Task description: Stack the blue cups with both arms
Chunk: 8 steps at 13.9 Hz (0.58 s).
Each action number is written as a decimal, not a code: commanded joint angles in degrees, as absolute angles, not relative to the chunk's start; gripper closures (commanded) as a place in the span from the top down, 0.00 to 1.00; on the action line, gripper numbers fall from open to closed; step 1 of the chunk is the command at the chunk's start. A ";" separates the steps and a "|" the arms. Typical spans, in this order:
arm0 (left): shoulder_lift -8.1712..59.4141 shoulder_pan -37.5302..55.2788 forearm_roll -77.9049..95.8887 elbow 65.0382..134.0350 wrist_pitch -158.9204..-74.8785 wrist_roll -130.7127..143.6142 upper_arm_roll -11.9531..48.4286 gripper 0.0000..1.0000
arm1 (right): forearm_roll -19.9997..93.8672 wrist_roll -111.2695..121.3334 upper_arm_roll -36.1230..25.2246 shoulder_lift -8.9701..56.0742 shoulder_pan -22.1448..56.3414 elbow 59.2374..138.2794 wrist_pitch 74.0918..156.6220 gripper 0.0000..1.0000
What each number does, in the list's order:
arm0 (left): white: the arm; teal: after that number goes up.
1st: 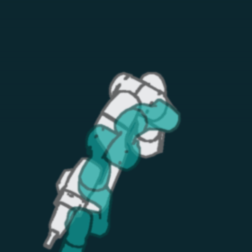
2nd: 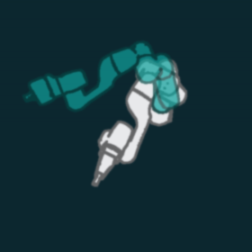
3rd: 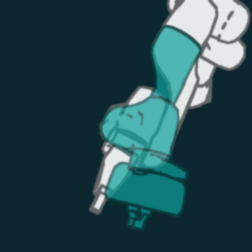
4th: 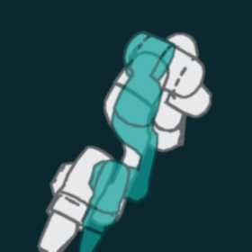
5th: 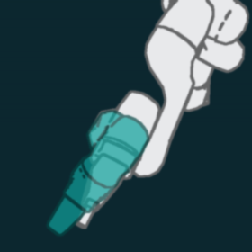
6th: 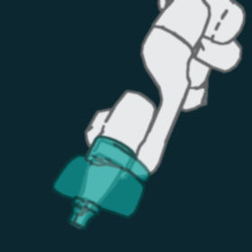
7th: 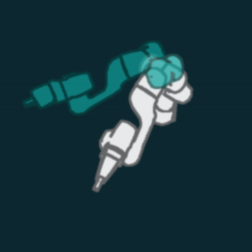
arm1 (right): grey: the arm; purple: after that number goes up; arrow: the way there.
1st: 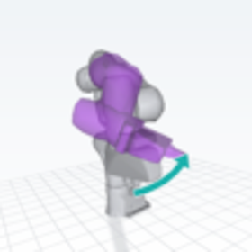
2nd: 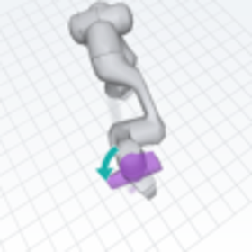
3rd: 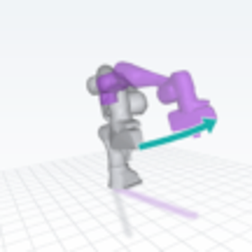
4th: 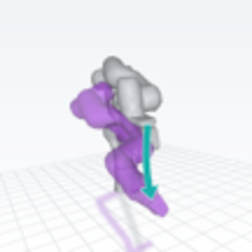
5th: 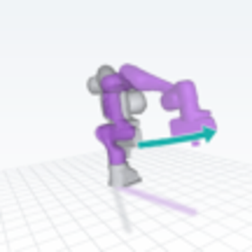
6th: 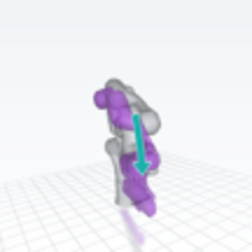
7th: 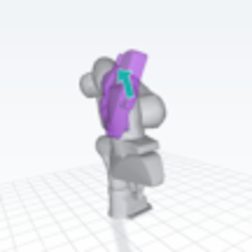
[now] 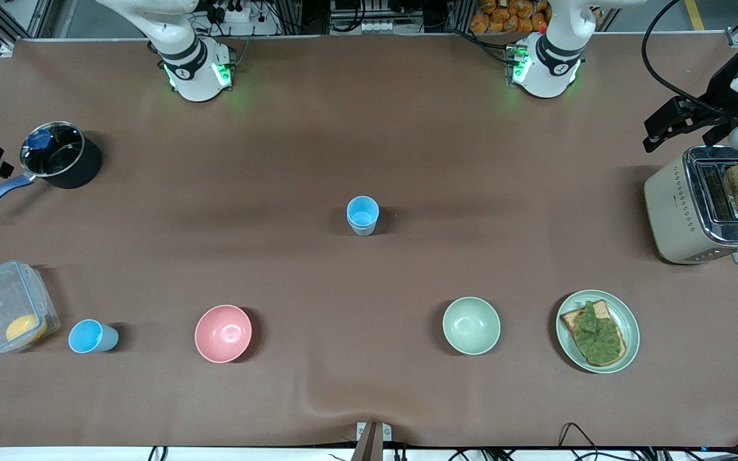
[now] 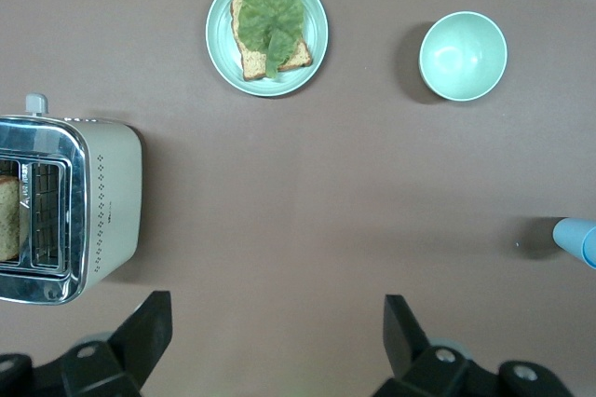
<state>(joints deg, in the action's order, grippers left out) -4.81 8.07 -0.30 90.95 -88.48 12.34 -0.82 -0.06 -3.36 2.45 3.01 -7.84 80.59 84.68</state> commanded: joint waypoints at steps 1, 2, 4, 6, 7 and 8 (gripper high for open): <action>-4.66 8.17 0.18 89.83 -87.54 13.27 -0.27 1.00 | 0.79 -5.27 3.25 1.58 -8.44 81.30 84.64 1.00; -4.66 8.17 0.18 89.82 -87.54 13.27 -0.09 1.00 | 0.79 -5.27 3.34 1.67 -8.18 81.30 85.16 1.00; -4.66 8.09 0.18 89.82 -87.54 13.36 -0.09 1.00 | 0.62 -8.58 3.16 1.93 -5.20 81.39 87.87 1.00; -4.66 8.00 0.18 89.82 -87.54 13.36 -0.09 1.00 | -0.26 -11.33 3.08 2.72 -1.61 81.04 88.33 1.00; -4.66 8.00 0.18 89.82 -87.54 13.36 -0.09 1.00 | -0.26 -10.99 2.64 2.64 -0.10 81.30 88.24 1.00; -4.66 8.00 0.18 89.91 -87.54 13.27 -0.09 1.00 | -0.18 -10.99 2.64 2.46 0.09 81.30 87.63 1.00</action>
